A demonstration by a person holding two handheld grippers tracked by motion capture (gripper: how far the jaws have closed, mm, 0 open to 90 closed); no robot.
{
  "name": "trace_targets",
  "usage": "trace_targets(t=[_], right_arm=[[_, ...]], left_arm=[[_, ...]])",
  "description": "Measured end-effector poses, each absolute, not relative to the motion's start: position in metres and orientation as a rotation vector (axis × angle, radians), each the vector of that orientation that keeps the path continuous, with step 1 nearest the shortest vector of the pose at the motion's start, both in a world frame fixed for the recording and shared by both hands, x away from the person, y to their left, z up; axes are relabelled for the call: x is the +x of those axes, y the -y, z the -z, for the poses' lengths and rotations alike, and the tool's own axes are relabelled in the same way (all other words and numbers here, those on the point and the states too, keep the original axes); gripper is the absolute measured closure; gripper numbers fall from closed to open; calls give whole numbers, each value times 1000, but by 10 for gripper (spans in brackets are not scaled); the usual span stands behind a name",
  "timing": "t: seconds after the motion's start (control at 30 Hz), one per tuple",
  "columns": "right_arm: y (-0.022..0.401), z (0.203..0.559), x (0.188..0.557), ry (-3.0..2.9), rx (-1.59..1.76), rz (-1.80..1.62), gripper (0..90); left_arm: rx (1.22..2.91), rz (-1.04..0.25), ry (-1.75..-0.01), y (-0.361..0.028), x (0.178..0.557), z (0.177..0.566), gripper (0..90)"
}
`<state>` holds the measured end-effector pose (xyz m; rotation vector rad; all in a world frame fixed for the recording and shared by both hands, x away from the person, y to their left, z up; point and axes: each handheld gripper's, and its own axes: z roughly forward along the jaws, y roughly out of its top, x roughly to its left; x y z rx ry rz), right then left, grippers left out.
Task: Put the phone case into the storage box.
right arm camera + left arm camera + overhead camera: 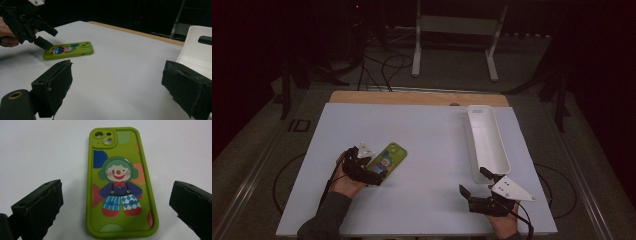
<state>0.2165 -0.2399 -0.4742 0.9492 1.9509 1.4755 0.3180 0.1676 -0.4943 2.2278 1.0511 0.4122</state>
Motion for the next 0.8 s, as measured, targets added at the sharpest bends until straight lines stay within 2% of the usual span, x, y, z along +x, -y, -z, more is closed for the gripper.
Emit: trace_targets(t=[0.8], right_arm=[[240, 474, 216, -1950, 948, -1473, 91]], left_arm=[[2263, -374, -1072, -158, 326, 505, 0]])
